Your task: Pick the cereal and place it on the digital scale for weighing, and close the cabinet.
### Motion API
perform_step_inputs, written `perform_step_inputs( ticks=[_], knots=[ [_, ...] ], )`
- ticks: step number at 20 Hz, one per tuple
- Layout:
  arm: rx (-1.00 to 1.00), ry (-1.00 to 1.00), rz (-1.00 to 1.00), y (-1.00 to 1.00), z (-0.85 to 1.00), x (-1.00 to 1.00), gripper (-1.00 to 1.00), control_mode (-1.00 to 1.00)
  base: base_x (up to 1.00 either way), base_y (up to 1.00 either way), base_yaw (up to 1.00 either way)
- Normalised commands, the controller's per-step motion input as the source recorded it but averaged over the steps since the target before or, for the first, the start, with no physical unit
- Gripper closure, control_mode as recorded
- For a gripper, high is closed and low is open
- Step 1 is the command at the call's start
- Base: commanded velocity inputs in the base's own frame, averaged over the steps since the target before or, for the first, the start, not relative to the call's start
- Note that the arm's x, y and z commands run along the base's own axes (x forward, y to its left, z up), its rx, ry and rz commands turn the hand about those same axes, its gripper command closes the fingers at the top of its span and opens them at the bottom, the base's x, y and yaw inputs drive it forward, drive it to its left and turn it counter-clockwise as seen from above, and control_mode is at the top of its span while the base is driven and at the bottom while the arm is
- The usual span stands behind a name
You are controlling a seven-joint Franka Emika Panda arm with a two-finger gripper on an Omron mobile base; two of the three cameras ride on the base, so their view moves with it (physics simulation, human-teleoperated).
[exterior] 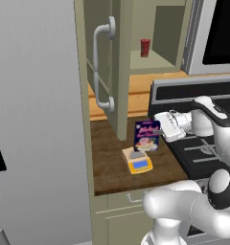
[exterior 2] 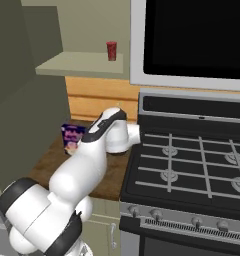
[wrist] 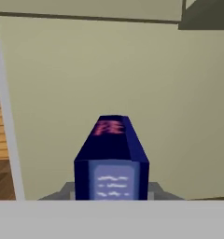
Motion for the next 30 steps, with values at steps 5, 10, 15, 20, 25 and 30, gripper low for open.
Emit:
perform_step_inputs(
  ticks=[5,10,15,20,25,30],
  knots=[
    [0.00,0.00,0.00,0.00,-0.11,-0.13,1.00,-1.00,0.00,0.00,0.00],
    [0.00,0.00,0.00,0.06,-0.21,-0.04,1.00,-1.00,0.00,0.00,0.00],
    [0.00,0.00,0.00,0.07,-0.20,0.00,1.00,-1.00,0.00,0.00,0.00],
    [0.00,-0.05,0.00,0.02,-0.13,0.02,1.00,-1.00,0.00,0.00,0.00],
    [0.00,-0.09,0.00,0.00,0.00,0.14,1.00,-1.00,0.00,0.00,0.00],
    [0.00,-0.02,0.00,0.00,-0.02,0.17,1.00,-1.00,0.00,0.00,0.00]
  ],
)
